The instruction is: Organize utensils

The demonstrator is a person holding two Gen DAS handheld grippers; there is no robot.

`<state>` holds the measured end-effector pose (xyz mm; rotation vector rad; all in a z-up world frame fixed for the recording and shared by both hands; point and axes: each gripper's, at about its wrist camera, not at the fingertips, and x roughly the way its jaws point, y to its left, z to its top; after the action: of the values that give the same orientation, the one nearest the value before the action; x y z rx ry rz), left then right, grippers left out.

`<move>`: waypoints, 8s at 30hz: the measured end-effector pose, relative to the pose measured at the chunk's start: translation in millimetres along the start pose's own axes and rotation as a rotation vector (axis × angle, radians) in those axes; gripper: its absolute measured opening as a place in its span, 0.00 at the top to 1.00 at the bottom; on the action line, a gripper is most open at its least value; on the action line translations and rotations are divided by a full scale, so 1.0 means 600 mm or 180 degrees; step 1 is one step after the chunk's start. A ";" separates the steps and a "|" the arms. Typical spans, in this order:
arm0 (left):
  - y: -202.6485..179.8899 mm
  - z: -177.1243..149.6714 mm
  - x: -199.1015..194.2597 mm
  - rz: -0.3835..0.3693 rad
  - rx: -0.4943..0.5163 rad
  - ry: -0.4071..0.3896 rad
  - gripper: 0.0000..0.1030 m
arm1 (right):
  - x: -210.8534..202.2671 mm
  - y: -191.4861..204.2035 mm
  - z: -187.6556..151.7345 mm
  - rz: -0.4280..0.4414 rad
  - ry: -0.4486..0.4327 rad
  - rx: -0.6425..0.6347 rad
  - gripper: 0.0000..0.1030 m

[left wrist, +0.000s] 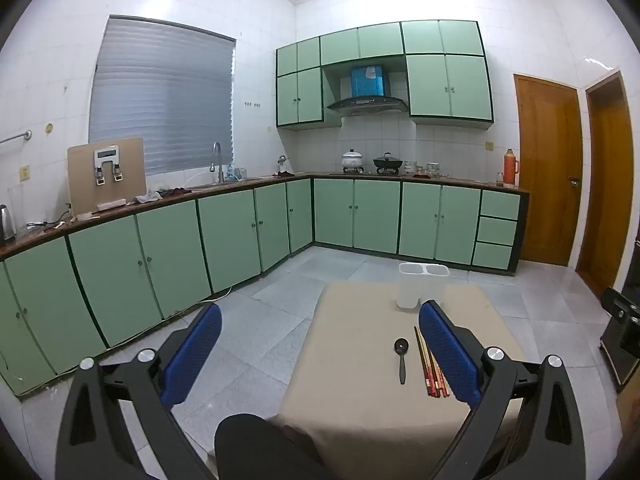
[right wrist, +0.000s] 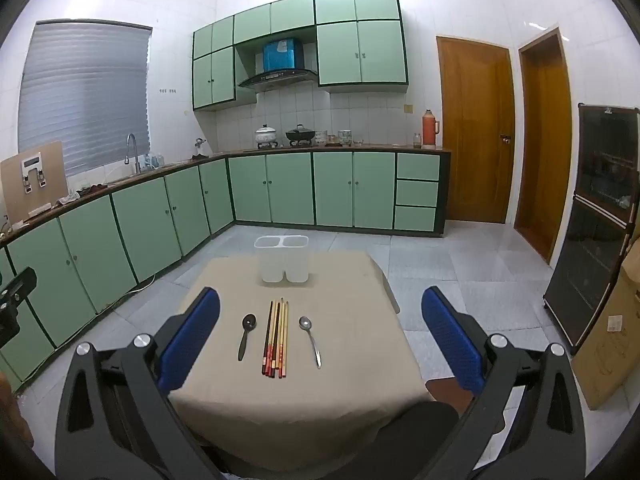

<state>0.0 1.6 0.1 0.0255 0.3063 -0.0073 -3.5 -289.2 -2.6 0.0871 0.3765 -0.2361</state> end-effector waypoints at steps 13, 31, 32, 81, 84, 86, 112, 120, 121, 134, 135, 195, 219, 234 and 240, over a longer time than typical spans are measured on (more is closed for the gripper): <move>0.008 0.000 0.001 0.0007 0.0000 0.0008 0.06 | -0.001 0.002 0.000 0.0003 -0.0004 -0.0005 0.05; 0.002 0.000 0.003 0.0035 0.0014 0.0021 0.06 | -0.005 0.004 0.019 0.0009 -0.0008 0.0007 0.05; 0.002 -0.001 0.003 0.0036 0.0012 0.0019 0.06 | -0.005 0.005 0.023 0.0009 -0.0010 0.0007 0.05; 0.001 -0.002 0.007 0.0038 0.0000 0.0022 0.06 | -0.020 0.016 0.032 0.0014 -0.0044 0.0011 0.05; 0.001 -0.002 0.008 0.0033 0.0001 0.0027 0.06 | -0.020 0.016 0.032 0.0013 -0.0040 0.0009 0.05; 0.000 -0.003 0.009 0.0027 0.0000 0.0029 0.06 | -0.019 0.019 0.032 0.0014 -0.0040 0.0009 0.05; -0.145 -0.224 0.428 -0.1099 0.0095 0.1690 0.25 | 0.381 0.009 -0.157 0.0656 0.1501 0.0093 0.48; -0.196 -0.286 0.551 -0.1199 0.0100 0.1908 0.35 | 0.499 0.021 -0.229 0.0663 0.1773 -0.0080 0.68; -0.207 -0.297 0.569 -0.1189 0.0137 0.1965 0.37 | 0.506 0.017 -0.235 0.0662 0.1793 -0.0089 0.70; -0.243 -0.333 0.616 -0.1039 0.0391 0.1898 0.83 | 0.561 0.007 -0.260 0.0658 0.1784 -0.0213 0.83; -0.245 -0.333 0.613 -0.1057 0.0397 0.1885 0.88 | 0.562 0.007 -0.260 0.0650 0.1777 -0.0234 0.85; -0.271 0.090 0.759 -0.1576 0.0503 0.0955 0.88 | 0.685 0.085 0.187 0.1036 0.1066 -0.0806 0.92; -0.317 0.058 0.951 -0.1424 0.0372 0.1179 0.81 | 0.890 0.063 0.162 0.0784 0.1310 -0.0470 0.88; -0.155 0.012 0.645 -0.1327 0.0253 0.0711 0.24 | 0.552 0.011 0.017 0.0871 0.0902 -0.0369 0.72; -0.133 -0.096 0.537 -0.1273 0.0266 0.0733 0.19 | 0.458 0.018 -0.117 0.0802 0.0884 -0.0397 0.71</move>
<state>288.7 -77.6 -154.0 0.0476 0.5372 -0.4165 222.3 -328.2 -170.1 0.0436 0.6501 0.0505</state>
